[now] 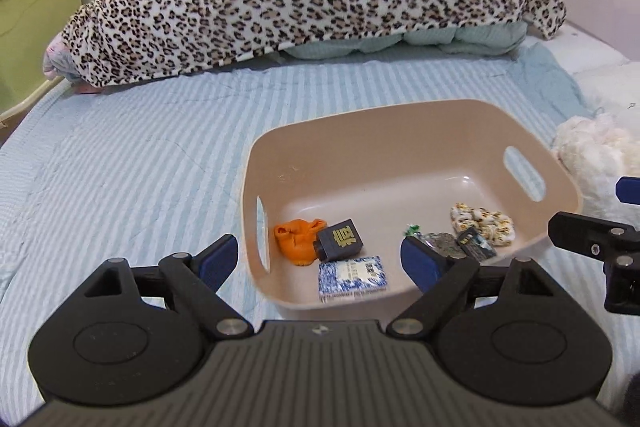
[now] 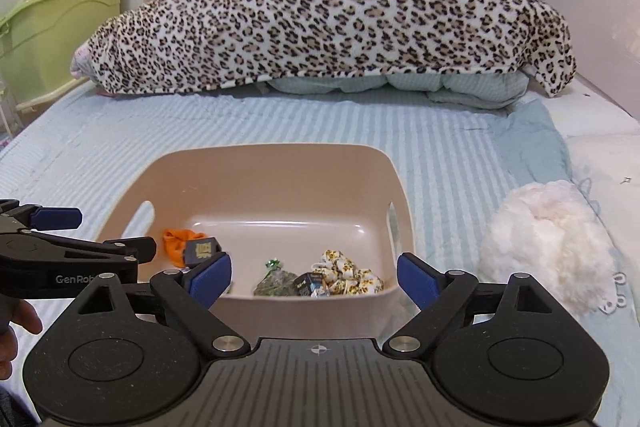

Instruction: Organize objects

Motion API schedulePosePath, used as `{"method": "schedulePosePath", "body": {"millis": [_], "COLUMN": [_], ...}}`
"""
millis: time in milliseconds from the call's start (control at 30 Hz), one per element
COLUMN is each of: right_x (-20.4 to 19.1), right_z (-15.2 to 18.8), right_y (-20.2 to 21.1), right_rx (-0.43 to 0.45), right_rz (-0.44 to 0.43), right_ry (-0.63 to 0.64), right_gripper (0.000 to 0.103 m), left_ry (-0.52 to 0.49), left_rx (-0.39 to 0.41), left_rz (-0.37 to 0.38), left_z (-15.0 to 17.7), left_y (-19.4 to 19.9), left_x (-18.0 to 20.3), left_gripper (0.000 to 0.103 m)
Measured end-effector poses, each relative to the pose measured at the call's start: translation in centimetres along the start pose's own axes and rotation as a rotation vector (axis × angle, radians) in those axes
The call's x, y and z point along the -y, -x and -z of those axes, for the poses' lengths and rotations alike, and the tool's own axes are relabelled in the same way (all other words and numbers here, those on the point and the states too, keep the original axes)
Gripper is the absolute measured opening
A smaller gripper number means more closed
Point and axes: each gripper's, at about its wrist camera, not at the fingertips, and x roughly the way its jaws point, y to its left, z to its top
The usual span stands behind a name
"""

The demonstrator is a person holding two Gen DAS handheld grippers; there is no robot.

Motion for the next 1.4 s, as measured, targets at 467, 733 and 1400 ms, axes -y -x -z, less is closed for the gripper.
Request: {"method": "schedulePosePath", "body": {"millis": [467, 733, 1400], "right_x": [0.2, -1.0, -2.8], "right_z": [4.2, 6.8, 11.1], "right_y": [7.3, 10.5, 15.6], "right_rx": [0.038, 0.048, 0.041], "right_rz": [-0.057, -0.053, -0.091], "right_ry": [-0.113, -0.088, -0.058], "right_gripper": [0.098, 0.099, 0.1], "left_ry": [0.012, 0.011, 0.022], "left_rx": [0.047, 0.061, 0.088], "left_rz": [0.014, 0.031, 0.05], "left_z": [4.0, 6.5, 11.8], "left_y": [7.9, 11.0, 17.2], "left_x": [-0.7, -0.4, -0.7], "left_gripper": [0.089, 0.089, 0.089]}}
